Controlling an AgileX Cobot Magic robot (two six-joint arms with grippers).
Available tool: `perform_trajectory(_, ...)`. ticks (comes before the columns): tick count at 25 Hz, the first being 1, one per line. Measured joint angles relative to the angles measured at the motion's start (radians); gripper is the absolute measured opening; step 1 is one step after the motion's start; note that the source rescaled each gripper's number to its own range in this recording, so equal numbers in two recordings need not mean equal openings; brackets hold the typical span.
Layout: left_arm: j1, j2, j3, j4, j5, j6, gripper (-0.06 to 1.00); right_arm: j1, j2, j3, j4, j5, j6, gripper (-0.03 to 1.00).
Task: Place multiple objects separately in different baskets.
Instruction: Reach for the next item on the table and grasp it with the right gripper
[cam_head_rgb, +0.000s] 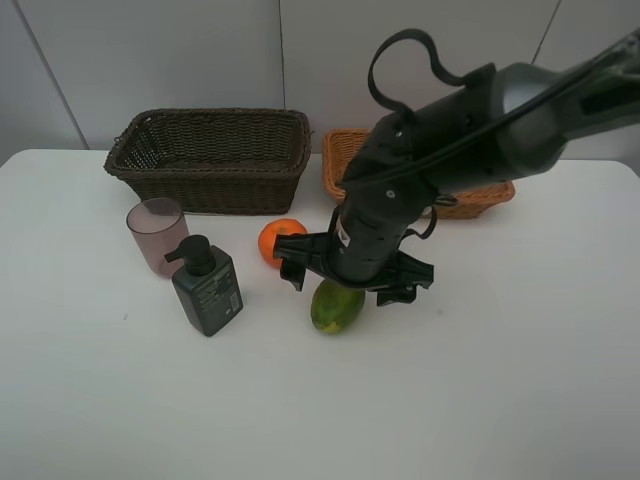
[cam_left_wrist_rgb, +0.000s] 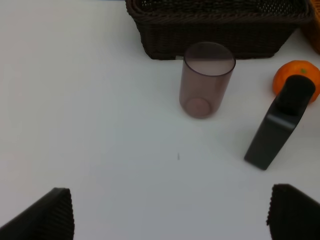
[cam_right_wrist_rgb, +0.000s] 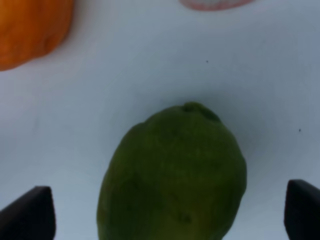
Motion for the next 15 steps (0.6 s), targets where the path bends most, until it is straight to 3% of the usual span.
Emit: perform_trajectory(15, 0.0, 0.0, 0.0, 0.0, 0.0, 0.0, 1.0, 0.0, 0.081, 0.0, -0.024, -0.051, 0.006, 1.0)
